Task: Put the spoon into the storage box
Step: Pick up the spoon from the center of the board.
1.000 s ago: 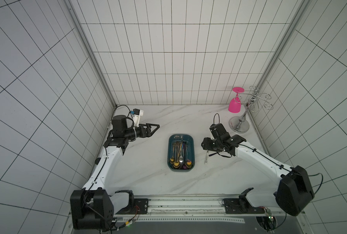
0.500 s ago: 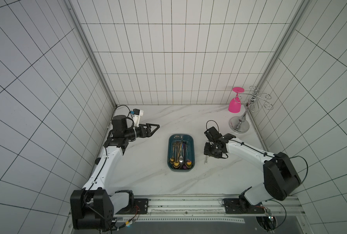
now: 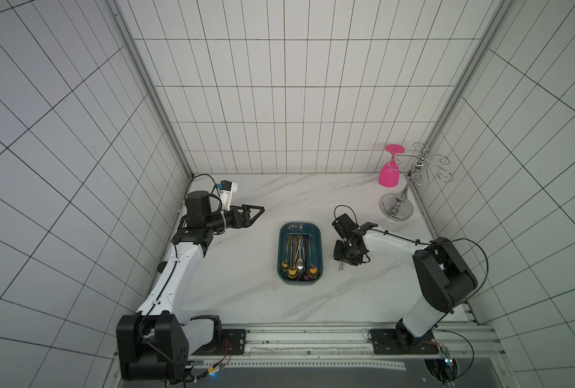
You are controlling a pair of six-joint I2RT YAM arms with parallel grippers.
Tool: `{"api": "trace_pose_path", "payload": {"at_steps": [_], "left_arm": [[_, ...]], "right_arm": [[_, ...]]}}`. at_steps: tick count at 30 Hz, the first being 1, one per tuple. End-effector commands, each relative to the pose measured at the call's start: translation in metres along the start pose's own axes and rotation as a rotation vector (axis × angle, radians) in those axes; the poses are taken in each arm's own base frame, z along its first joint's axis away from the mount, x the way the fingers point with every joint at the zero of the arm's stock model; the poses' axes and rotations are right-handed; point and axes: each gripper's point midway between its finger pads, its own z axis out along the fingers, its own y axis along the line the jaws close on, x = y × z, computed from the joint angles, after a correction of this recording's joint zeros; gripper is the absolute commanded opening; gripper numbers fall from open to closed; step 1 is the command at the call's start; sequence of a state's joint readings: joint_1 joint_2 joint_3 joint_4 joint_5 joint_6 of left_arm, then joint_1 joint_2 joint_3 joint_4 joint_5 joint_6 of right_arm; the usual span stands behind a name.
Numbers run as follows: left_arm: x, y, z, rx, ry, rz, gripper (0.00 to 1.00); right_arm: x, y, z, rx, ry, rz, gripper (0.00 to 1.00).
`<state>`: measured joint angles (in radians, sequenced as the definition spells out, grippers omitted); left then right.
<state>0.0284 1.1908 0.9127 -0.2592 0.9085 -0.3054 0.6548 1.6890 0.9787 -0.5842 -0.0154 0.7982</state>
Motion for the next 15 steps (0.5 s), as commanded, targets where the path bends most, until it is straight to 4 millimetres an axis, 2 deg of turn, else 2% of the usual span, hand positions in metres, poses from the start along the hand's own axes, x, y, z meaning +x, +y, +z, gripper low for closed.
{"api": "trace_pose_path", "payload": {"at_steps": [1, 4, 7, 15], "left_arm": [[-0.008, -0.001, -0.002, -0.009, -0.017, 0.028, 0.99], [-0.009, -0.001, -0.002, -0.013, -0.019, 0.027, 0.99], [-0.008, -0.001, -0.003, -0.012, -0.019, 0.028, 0.99], [-0.008, -0.001, -0.003, -0.013, -0.020, 0.031, 0.99]], "right_arm": [[0.007, -0.004, 0.015, 0.024, 0.027, -0.005, 0.40], [0.008, -0.006, 0.019, 0.034, 0.031, -0.006, 0.36], [0.010, -0.006, 0.023, 0.030, 0.041, -0.008, 0.27], [0.009, -0.003, 0.013, 0.018, 0.036, -0.040, 0.03]]}}
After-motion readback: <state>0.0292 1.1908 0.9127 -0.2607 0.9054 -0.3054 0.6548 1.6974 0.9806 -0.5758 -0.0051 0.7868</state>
